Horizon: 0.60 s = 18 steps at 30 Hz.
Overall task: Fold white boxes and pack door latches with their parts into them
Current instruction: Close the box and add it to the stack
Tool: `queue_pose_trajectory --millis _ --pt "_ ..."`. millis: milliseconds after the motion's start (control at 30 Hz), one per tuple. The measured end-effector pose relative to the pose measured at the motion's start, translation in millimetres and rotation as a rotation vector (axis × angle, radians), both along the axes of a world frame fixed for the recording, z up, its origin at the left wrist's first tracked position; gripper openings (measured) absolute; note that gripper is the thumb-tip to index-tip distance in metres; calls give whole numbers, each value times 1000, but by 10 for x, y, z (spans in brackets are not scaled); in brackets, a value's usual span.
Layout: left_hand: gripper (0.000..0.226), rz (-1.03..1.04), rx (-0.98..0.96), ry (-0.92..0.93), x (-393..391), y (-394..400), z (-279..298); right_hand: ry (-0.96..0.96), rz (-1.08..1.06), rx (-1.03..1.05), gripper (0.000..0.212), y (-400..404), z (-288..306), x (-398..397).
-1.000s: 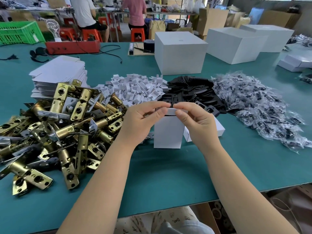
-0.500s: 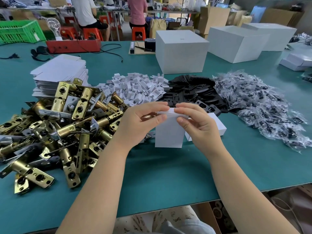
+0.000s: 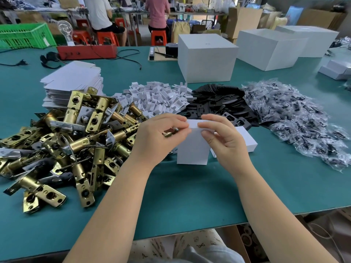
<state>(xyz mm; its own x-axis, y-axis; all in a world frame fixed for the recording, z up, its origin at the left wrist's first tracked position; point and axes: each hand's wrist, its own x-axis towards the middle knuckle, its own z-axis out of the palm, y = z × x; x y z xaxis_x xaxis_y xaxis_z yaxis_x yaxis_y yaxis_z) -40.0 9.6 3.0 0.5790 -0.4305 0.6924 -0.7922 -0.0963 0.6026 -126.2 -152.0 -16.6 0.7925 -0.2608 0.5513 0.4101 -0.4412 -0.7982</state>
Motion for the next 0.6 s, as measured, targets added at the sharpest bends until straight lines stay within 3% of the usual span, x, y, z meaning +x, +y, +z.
queue_pose_trajectory --millis 100,233,333,433,600 --pt "20 8 291 -102 19 -35 219 152 66 114 63 -61 -20 6" --pt "55 -55 824 2 51 -331 475 292 26 -64 94 -121 -133 44" --pt "42 30 1087 -194 73 -543 485 319 -9 -21 108 -142 -164 70" --pt "44 23 1062 -248 140 -525 455 325 -34 -10 104 -148 -188 105" --pt "46 -17 819 51 361 -314 410 315 -107 37 72 -53 -173 171"
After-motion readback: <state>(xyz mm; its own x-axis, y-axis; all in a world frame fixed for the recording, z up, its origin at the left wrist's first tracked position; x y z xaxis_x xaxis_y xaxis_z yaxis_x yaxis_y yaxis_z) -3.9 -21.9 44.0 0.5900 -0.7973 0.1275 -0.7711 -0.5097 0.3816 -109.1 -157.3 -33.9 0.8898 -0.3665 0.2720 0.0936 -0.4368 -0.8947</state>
